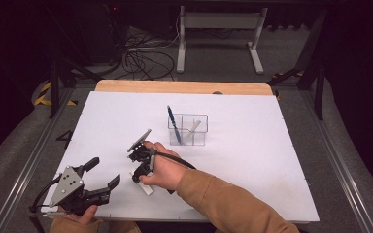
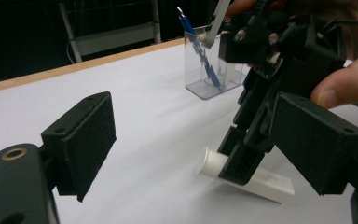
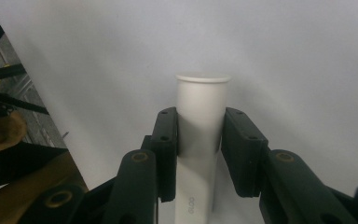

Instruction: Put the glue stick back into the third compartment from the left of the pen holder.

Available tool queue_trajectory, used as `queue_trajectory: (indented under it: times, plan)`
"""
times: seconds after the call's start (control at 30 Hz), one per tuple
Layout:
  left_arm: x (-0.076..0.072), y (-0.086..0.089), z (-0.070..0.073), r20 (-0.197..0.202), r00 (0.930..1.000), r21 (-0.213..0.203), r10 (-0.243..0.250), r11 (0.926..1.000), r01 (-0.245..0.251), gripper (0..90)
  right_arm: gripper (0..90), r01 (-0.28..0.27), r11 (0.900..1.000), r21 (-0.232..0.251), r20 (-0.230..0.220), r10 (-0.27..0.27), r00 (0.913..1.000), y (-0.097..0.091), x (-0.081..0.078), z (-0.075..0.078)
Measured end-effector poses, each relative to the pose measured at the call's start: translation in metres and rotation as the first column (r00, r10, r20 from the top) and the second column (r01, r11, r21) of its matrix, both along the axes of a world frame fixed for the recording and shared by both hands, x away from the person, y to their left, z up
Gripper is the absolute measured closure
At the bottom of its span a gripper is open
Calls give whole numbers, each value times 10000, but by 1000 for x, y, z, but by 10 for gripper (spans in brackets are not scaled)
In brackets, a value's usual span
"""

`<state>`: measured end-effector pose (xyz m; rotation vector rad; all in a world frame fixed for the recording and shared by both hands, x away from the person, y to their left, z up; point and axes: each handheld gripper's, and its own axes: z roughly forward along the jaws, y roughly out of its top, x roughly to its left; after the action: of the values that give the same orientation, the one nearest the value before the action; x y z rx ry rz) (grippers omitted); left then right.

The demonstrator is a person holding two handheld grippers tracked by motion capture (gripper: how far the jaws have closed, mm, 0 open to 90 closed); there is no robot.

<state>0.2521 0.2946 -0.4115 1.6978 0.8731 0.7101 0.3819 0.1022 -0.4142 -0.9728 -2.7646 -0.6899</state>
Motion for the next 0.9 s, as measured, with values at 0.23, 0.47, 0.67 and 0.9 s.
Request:
queue_trajectory:
  times: [0.23,0.47,0.67,0.9]
  plan:
    - [1,-1,0,37,10000,40,-21,10000,20,151,676,128,9996,244,83,-130,9999,-10,1,6]
    - [1,-1,0,37,10000,32,-22,10000,22,151,677,74,9993,378,364,-88,9993,-16,-1,11]
    - [1,-1,0,26,10000,28,-43,10000,43,151,677,140,9977,669,457,-171,9988,-25,-3,16]
    - [2,-2,0,38,10000,54,-45,10000,45,151,677,311,9956,882,686,-372,9970,-37,-2,21]
